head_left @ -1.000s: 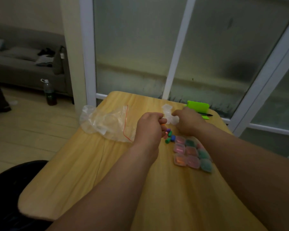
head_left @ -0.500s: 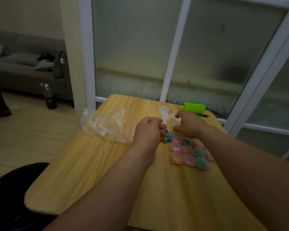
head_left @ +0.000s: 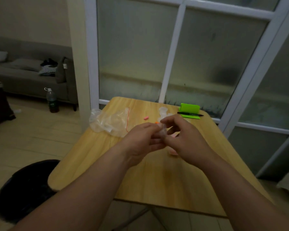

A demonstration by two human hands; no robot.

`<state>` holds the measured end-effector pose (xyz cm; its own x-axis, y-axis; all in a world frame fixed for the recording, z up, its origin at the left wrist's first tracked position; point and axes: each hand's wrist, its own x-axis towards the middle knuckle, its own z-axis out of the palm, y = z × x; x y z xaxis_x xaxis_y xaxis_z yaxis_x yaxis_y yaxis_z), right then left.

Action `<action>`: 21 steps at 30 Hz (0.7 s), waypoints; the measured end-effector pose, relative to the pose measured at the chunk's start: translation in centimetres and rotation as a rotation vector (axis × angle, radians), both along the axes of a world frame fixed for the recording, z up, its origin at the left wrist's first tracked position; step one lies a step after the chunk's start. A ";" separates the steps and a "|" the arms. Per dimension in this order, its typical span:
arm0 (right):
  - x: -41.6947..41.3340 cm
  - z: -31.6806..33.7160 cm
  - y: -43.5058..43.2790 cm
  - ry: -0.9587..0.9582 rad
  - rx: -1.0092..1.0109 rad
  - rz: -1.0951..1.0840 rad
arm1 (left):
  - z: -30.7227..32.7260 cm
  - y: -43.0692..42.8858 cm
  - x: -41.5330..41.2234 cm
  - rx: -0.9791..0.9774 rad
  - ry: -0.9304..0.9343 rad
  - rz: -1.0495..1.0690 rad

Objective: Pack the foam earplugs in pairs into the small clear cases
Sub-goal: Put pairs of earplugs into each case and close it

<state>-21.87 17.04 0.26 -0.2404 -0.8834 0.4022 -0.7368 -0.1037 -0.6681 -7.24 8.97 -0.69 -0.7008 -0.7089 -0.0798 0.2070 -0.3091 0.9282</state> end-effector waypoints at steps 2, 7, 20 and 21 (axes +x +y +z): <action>0.5 -0.3 0.5 -0.079 0.016 0.028 | 0.0 0.2 1.1 -0.018 -0.004 -0.039; 1.1 -1.1 1.7 -0.342 0.090 -0.038 | 0.3 1.1 2.8 -0.125 -0.076 -0.007; 1.3 -1.7 1.1 -0.574 0.123 -0.021 | -0.8 1.0 2.8 -0.179 -0.130 -0.036; 1.2 -1.7 1.1 -0.557 0.118 -0.017 | -0.9 1.0 2.8 -0.189 -0.136 -0.035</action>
<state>-20.63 18.15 -1.43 -0.4028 -0.9087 0.1095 -0.2707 0.0039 -0.9627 -4.47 9.96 -1.58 -0.7173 -0.6955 -0.0430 0.0682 -0.1315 0.9890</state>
